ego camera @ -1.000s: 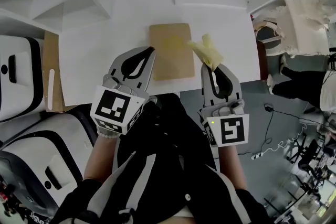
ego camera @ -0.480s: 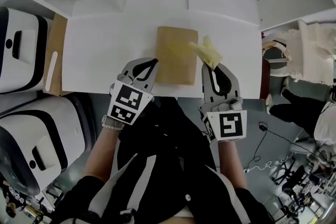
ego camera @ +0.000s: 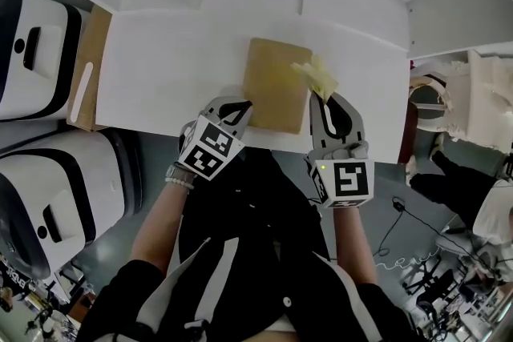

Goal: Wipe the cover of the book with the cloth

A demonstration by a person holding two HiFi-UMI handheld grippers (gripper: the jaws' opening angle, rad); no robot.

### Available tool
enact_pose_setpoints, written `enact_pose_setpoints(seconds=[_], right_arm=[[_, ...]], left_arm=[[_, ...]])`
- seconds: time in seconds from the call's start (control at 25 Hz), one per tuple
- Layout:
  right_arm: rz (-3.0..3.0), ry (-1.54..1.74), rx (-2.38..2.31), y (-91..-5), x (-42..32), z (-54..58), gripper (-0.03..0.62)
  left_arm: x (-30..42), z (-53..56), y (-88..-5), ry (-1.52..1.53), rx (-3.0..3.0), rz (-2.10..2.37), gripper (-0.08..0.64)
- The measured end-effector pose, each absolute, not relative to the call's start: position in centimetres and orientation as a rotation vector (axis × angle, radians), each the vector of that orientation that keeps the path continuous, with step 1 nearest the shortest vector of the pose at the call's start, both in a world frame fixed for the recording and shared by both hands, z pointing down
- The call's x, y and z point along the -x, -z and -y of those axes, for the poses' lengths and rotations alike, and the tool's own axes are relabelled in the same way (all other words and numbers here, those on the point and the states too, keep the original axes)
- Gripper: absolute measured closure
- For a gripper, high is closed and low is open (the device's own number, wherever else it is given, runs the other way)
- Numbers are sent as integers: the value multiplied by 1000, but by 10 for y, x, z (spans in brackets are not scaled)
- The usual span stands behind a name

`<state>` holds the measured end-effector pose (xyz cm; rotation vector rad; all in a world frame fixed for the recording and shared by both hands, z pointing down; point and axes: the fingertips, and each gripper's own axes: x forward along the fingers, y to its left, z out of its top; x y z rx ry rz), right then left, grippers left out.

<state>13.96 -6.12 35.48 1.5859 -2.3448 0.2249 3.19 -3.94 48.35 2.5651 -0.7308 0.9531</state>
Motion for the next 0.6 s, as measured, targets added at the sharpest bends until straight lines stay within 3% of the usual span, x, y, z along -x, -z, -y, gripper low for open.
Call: enact_pose_setpoints(seconds=[0.6], right_arm=[[2345, -180, -1399, -393, -119, 108, 554]], left_arm=[[-29, 30, -519, -1042, -2499, 681, 560]])
